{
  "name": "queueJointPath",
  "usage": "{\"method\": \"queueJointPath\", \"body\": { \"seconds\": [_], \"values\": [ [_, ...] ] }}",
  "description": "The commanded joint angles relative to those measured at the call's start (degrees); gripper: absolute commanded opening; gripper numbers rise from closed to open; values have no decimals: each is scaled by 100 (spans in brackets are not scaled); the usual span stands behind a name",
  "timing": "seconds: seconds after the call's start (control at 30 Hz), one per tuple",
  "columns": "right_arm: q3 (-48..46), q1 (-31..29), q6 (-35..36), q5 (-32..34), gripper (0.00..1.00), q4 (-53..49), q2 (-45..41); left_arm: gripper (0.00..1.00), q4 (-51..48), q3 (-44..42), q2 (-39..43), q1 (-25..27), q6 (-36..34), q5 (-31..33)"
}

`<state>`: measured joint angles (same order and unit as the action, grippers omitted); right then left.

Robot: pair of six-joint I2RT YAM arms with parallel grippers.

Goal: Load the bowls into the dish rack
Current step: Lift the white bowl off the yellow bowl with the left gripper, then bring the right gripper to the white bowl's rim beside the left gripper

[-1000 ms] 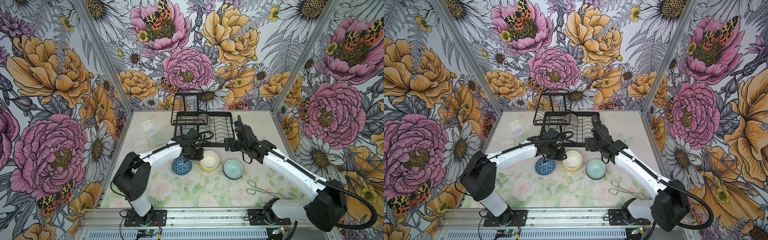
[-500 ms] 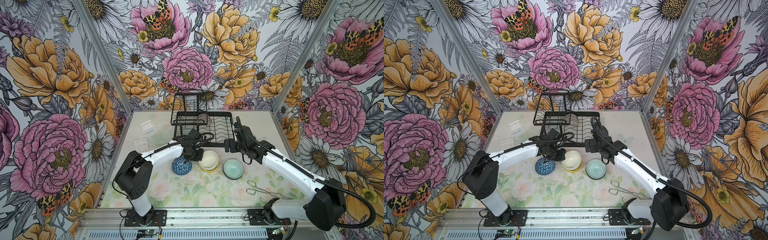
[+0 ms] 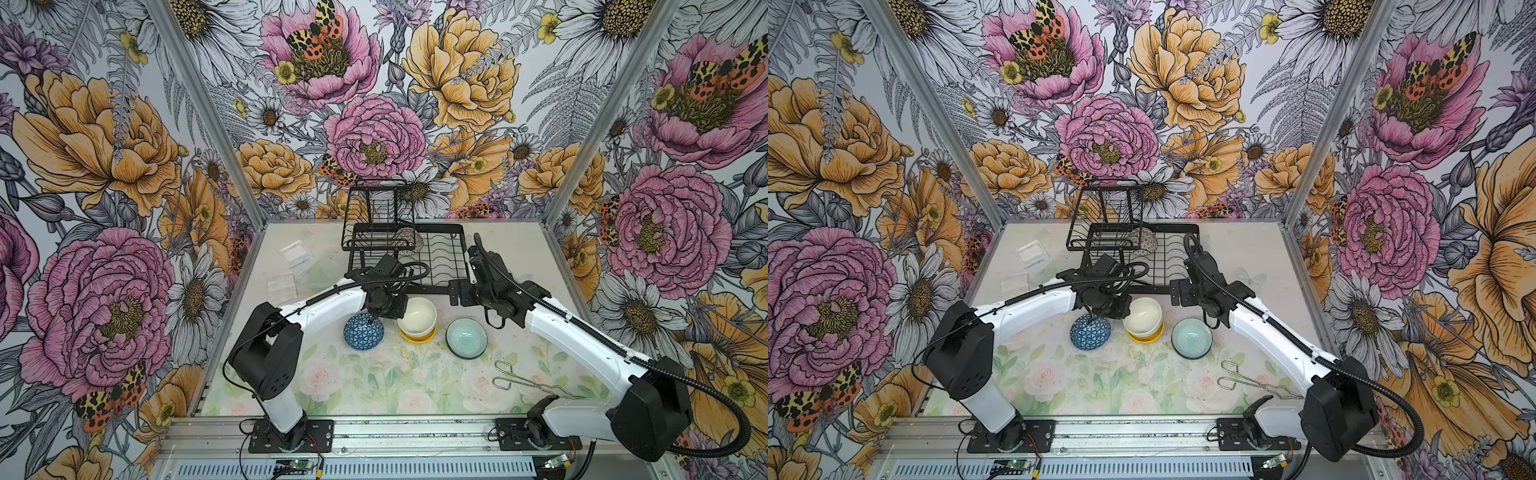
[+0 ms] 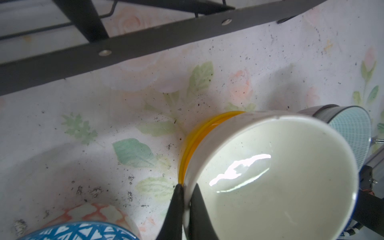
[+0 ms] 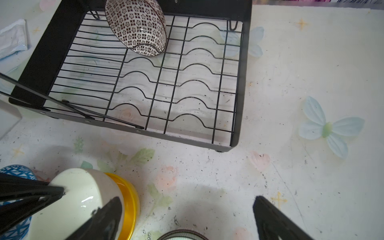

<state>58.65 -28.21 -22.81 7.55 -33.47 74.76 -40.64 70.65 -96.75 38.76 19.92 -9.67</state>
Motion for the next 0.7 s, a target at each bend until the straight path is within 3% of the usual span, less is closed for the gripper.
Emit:
{"method": "queueJointPath", "body": {
  "seconds": [0.0, 0.2, 0.67],
  "values": [
    [116, 166, -201, -533, 100, -181, 147, 0, 149, 304, 359, -31, -159, 63],
    [352, 175, -103, -837, 100, -406, 355, 0, 153, 682, 305, -78, -201, 318],
    [541, 465, -98, -1084, 98, -384, -260, 0, 65, 1251, 198, -71, -427, 619]
  ]
}}
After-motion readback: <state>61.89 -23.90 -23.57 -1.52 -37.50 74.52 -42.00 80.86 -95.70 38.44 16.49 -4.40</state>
